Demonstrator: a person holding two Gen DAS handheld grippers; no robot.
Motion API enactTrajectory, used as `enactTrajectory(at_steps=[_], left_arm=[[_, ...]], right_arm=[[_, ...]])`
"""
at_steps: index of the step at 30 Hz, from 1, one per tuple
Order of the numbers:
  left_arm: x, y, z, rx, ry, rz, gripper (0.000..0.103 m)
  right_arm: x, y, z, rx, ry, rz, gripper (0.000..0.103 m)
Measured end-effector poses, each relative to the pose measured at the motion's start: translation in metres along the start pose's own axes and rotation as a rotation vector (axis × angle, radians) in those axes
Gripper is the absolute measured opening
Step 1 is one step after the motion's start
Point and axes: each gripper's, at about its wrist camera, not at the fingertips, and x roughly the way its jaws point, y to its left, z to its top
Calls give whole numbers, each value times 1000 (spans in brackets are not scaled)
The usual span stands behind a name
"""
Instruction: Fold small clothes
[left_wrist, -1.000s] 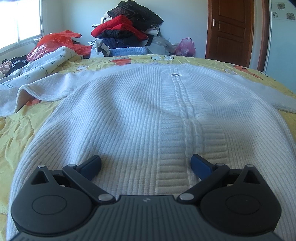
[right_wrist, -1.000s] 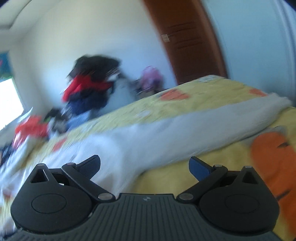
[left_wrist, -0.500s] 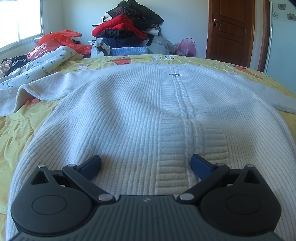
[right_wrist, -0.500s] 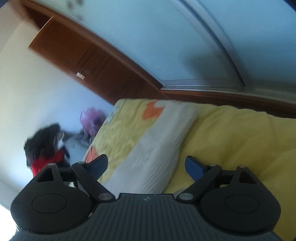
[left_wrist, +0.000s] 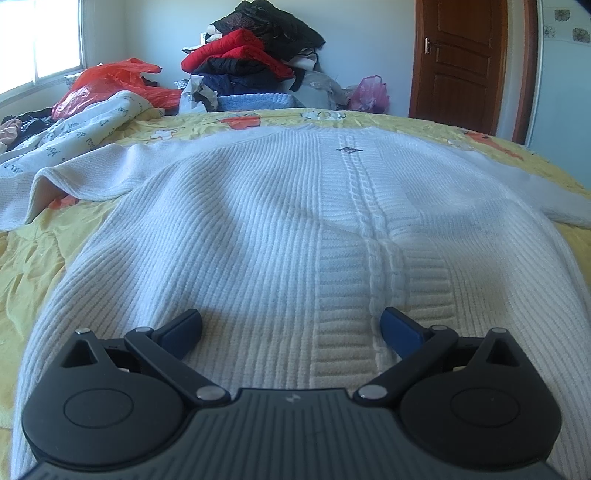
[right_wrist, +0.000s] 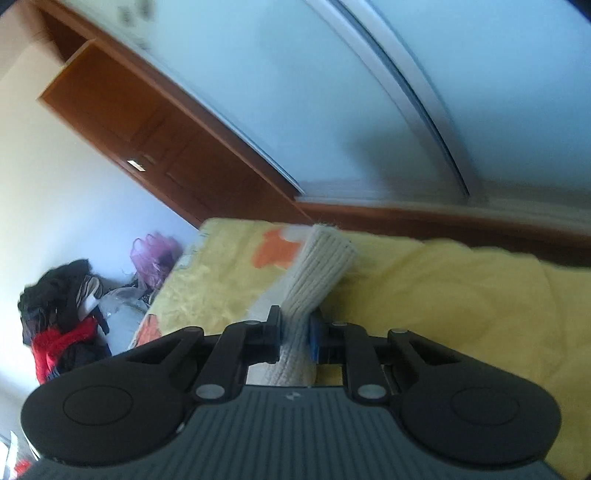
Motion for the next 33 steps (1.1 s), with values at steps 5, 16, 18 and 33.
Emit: enactTrajectory(at_steps=[5, 16, 18, 33], left_arm=[[-11, 5, 24, -19, -27, -115, 103], [13, 32, 114, -256, -68, -262, 103], [23, 34, 125, -293, -74, -328, 103], [139, -8, 139, -473, 215, -565, 103]], right_arm=[[-31, 67, -20, -196, 2, 151, 18], [-47, 217, -175, -321, 347, 514, 17], [-55, 240, -206, -355, 408, 552, 17], [-101, 177, -188, -284, 520, 526, 69]])
